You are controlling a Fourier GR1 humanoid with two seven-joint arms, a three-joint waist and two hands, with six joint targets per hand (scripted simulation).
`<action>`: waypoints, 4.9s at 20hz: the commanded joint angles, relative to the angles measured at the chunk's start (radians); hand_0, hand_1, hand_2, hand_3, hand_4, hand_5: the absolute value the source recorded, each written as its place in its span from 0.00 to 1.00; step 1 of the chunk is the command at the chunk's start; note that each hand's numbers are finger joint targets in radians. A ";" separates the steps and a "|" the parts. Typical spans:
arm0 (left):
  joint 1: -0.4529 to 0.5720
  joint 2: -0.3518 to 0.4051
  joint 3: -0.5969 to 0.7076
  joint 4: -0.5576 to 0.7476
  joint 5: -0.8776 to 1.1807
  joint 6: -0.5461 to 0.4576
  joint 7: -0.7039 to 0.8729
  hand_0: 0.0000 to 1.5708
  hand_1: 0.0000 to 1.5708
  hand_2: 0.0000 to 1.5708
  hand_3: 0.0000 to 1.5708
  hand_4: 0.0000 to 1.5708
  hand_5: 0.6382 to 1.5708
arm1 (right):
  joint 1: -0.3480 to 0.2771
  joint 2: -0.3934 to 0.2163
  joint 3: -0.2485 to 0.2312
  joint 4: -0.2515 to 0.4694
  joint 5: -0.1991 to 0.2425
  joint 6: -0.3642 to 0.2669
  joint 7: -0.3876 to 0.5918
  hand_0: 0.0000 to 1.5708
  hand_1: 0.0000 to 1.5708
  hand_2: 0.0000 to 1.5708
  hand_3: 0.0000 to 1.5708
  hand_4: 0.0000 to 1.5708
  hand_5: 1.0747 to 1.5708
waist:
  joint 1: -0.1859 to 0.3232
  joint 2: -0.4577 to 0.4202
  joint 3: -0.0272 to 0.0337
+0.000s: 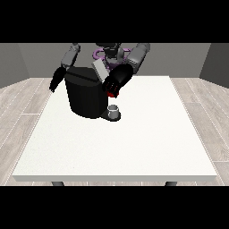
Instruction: Insert the coffee pod into the coffee machine and close the lid
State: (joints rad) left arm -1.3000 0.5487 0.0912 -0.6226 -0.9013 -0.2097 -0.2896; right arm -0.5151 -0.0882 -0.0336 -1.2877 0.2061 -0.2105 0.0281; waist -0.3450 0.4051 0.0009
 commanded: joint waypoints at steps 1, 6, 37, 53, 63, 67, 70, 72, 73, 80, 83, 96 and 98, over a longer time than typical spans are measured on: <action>-0.021 -0.007 -0.004 -0.001 -0.024 0.028 0.040 0.00 0.00 0.40 0.32 0.00 1.00 | 0.013 0.002 -0.004 0.027 -0.005 0.007 -0.041 0.00 0.00 0.00 0.00 0.07 1.00 | -0.003 0.002 -0.0002; 0.031 0.021 0.001 0.011 -0.024 0.046 -0.041 0.00 0.00 0.33 0.28 0.00 1.00 | 0.049 0.003 0.009 -0.001 0.000 0.012 -0.001 0.00 0.00 0.00 0.00 0.10 1.00 | 0.024 -0.029 -0.0009; 0.680 -0.521 0.296 0.028 0.490 -0.110 -0.032 0.00 0.00 0.00 0.00 0.24 1.00 | 0.274 -0.038 -0.052 -0.004 -0.146 0.158 0.016 0.00 0.00 0.00 0.00 0.00 1.00 | 0.457 -0.725 -0.0010; 0.825 -0.492 0.157 -0.243 0.684 -0.121 0.019 0.00 0.00 0.00 0.00 0.25 1.00 | 0.062 -0.128 -0.163 0.088 -0.265 0.258 0.125 0.00 0.00 0.00 0.00 0.00 1.00 | 0.523 -0.602 -0.0009; 0.916 -0.548 0.053 -0.508 0.712 -0.046 0.124 0.00 0.00 0.00 0.00 0.22 1.00 | 0.014 -0.100 -0.172 0.228 -0.275 0.236 0.052 0.00 0.00 0.00 0.00 0.04 1.00 | 0.556 -0.498 -0.0005; 0.966 -0.511 0.062 -0.565 0.745 -0.075 0.083 0.00 0.00 0.00 0.00 0.19 1.00 | -0.064 -0.082 -0.142 0.239 -0.245 0.193 0.071 0.00 0.00 0.00 0.00 0.00 1.00 | 0.551 -0.444 -0.0009; 0.972 -0.498 0.066 -0.687 0.812 -0.121 0.245 0.00 0.00 0.00 0.00 0.22 1.00 | -0.055 -0.127 -0.167 0.277 -0.274 0.255 0.050 0.00 0.00 0.00 0.00 0.00 1.00 | 0.558 -0.472 -0.0005; 1.033 -0.547 0.019 -0.717 0.774 -0.064 0.189 0.00 0.00 0.00 0.00 0.22 1.00 | -0.075 -0.089 -0.129 0.283 -0.237 0.219 0.024 0.00 0.00 0.00 0.00 0.00 1.00 | 0.559 -0.447 -0.0007; 1.022 -0.530 0.037 -0.725 0.779 -0.046 0.211 0.00 0.00 0.00 0.00 0.23 1.00 | -0.089 -0.070 -0.107 0.274 -0.234 0.218 0.055 0.00 0.00 0.00 0.00 0.00 1.00 | 0.528 -0.442 -0.0008; 1.036 -0.499 0.045 -0.758 0.768 -0.010 0.179 0.00 0.00 0.00 0.00 0.23 1.00 | -0.170 -0.091 -0.098 0.296 -0.238 0.266 0.026 0.00 0.00 0.00 0.00 0.05 1.00 | 0.497 -0.363 -0.0008; 0.986 -0.484 0.050 -0.810 0.804 -0.024 0.227 0.00 0.00 0.00 0.00 0.20 1.00 | -0.228 -0.109 -0.123 0.326 -0.236 0.249 0.006 0.00 0.00 0.00 0.00 0.13 1.00 | 0.518 -0.330 -0.0007; 1.042 -0.484 0.010 -0.817 0.776 -0.025 0.221 0.00 0.00 0.00 0.00 0.23 1.00 | -0.342 -0.101 -0.055 0.316 -0.151 0.217 0.046 0.00 0.00 0.00 0.00 0.00 1.00 | 0.593 -0.326 -0.0005; 0.994 -0.464 0.034 -0.767 0.791 -0.038 0.224 0.00 0.00 0.00 0.00 0.26 1.00 | -0.363 -0.026 -0.013 0.283 -0.140 0.187 0.083 0.00 0.00 0.00 0.00 0.00 1.00 | 0.568 -0.319 -0.0009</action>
State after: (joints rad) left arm -0.2683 0.0760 0.1201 -1.3938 -0.1252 -0.2362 -0.1003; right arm -0.8241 -0.1970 -0.1004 -0.9833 0.0551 -0.0198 0.1560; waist 0.1891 0.0869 0.0091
